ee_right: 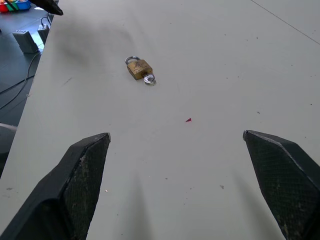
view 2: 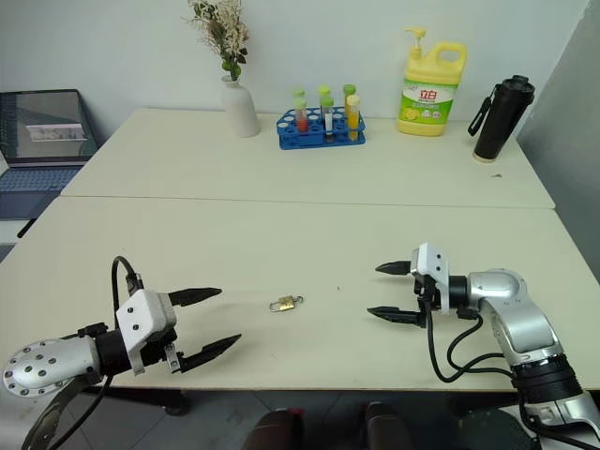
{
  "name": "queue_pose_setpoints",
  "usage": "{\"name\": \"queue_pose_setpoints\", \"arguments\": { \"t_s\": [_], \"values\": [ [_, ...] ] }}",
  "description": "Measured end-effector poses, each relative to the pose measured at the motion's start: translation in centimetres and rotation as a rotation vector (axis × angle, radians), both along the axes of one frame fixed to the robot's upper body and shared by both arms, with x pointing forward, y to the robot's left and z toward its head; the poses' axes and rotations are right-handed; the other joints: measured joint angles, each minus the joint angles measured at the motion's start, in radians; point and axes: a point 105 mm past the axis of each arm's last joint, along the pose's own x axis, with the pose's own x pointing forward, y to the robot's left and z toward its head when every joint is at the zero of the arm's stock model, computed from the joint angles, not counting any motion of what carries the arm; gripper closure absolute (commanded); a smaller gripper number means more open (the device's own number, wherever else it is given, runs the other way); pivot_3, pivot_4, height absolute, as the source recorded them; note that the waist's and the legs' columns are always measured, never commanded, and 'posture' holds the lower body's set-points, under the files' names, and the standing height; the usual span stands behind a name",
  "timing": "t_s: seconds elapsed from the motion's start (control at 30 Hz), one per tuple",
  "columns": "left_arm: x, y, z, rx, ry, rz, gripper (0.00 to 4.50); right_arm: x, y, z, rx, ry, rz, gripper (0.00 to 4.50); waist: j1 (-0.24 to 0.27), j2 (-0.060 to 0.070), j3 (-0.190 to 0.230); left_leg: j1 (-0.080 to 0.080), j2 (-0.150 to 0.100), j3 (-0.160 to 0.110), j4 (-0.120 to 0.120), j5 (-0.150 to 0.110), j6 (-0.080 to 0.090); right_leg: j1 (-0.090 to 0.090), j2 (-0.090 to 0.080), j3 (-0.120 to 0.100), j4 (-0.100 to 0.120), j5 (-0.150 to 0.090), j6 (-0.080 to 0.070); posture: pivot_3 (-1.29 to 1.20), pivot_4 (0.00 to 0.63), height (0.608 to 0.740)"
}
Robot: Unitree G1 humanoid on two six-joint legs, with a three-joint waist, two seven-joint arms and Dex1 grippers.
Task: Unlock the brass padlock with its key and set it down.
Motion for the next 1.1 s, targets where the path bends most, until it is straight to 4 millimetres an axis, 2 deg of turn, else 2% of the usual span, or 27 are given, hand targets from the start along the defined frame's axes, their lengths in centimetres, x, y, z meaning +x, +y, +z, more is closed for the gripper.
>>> {"name": "queue_pose_setpoints", "arguments": {
  "t_s": [0.17,0.5,0.73,0.87,1.1],
  "values": [
    [0.2,-0.2,0.3,-0.009,0.005,-0.009,0.00,-0.2,0.8,-0.4,0.014,0.009,0.022,0.03,0.000,0.000,0.000,0.000,0.000,0.000,0.000,0.000,0.000,0.000,0.000,0.001,0.000,0.000,0.000,0.00,0.150,0.740],
    [-0.1,-1.4,1.1,-0.070,-0.011,-0.049,0.00,-0.1,0.8,-0.3,0.012,0.013,0.006,0.03,0.000,0.000,0.000,0.000,0.000,0.000,0.000,0.000,0.000,0.000,0.000,0.000,0.000,0.000,0.000,0.00,0.150,0.740],
    [0.0,-1.6,1.3,-0.102,-0.004,-0.060,0.00,-0.1,1.2,0.9,0.016,0.018,-0.003,0.03,0.000,0.000,0.000,0.000,0.000,0.000,0.000,0.000,0.000,0.000,0.000,0.000,0.000,0.000,0.000,0.00,0.150,0.740],
    [0.9,-1.4,1.4,-0.129,-0.022,-0.036,0.00,-0.6,1.6,1.6,0.015,0.010,0.019,0.03,0.001,0.000,0.000,0.000,-0.001,-0.001,0.000,0.000,0.000,0.000,0.000,0.000,0.000,0.000,0.000,0.00,0.150,0.740],
    [1.8,-1.8,-0.4,-0.073,0.014,-0.062,0.00,-1.2,1.9,2.0,0.020,0.038,0.026,0.03,0.001,0.000,0.000,0.000,-0.001,-0.001,0.000,0.000,0.000,0.001,0.000,0.000,0.000,0.000,0.000,0.00,0.150,0.740]
  ]
}}
